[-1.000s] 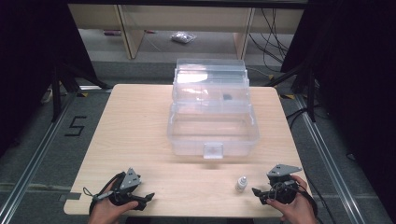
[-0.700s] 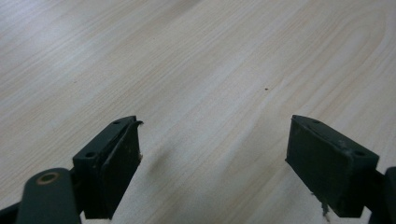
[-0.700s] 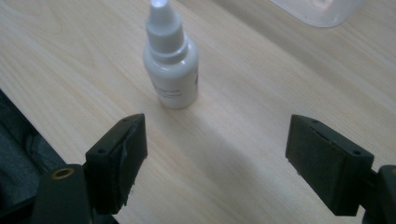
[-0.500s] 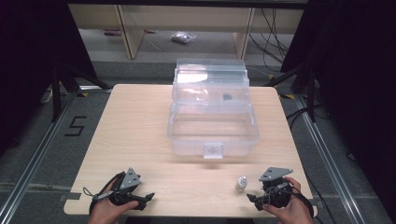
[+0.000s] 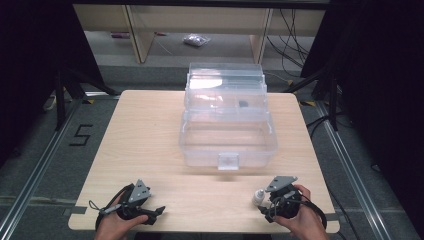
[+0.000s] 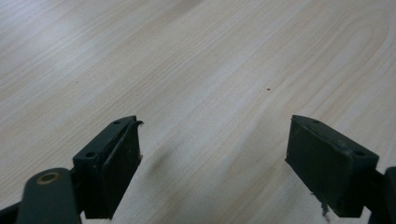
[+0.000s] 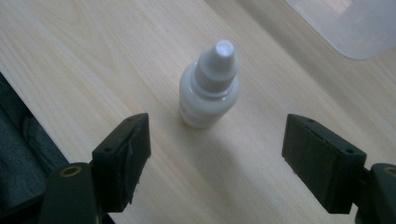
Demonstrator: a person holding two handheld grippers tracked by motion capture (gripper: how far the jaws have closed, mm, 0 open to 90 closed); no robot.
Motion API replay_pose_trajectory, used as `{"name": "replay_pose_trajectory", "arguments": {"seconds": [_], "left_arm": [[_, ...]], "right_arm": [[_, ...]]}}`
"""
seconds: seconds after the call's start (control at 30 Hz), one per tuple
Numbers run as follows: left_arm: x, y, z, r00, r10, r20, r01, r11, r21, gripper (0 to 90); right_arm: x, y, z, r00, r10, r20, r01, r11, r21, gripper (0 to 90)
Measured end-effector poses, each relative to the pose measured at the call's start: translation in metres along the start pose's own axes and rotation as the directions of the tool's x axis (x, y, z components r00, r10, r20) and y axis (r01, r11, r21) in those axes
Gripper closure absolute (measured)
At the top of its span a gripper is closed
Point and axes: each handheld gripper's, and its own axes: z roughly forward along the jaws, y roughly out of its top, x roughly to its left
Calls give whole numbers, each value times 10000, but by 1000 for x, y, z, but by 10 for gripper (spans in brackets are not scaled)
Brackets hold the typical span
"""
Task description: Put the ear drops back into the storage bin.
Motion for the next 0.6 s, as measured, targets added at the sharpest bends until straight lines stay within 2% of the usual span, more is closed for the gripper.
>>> {"name": "replay_pose_trajectory", "arguments": {"seconds": [0.03, 0.17, 0.2, 0.27, 0.6], "left_arm": [[0, 0, 0, 10000, 10, 8, -10, 10000, 18, 171], [-1, 0, 0, 10000, -79, 32, 79, 10000, 35, 171], [0, 0, 0, 10000, 53, 24, -53, 10000, 31, 171], [0, 0, 0, 10000, 5, 1, -5, 10000, 92, 171], [0, 0, 0, 10000, -22, 22, 22, 10000, 26, 171]], "right_arm": [[-1, 3, 1, 9998, -184, -2, 184, 9998, 88, 250], [0, 9, 6, 9995, -311, -87, 313, 9992, 260, 263], [-1, 11, 7, 9992, -393, -104, 396, 9985, 372, 271], [-1, 17, 11, 9984, -513, -230, 527, 9965, 647, 287], [-3, 28, 18, 9967, -704, -416, 743, 9920, 1024, 347]]}}
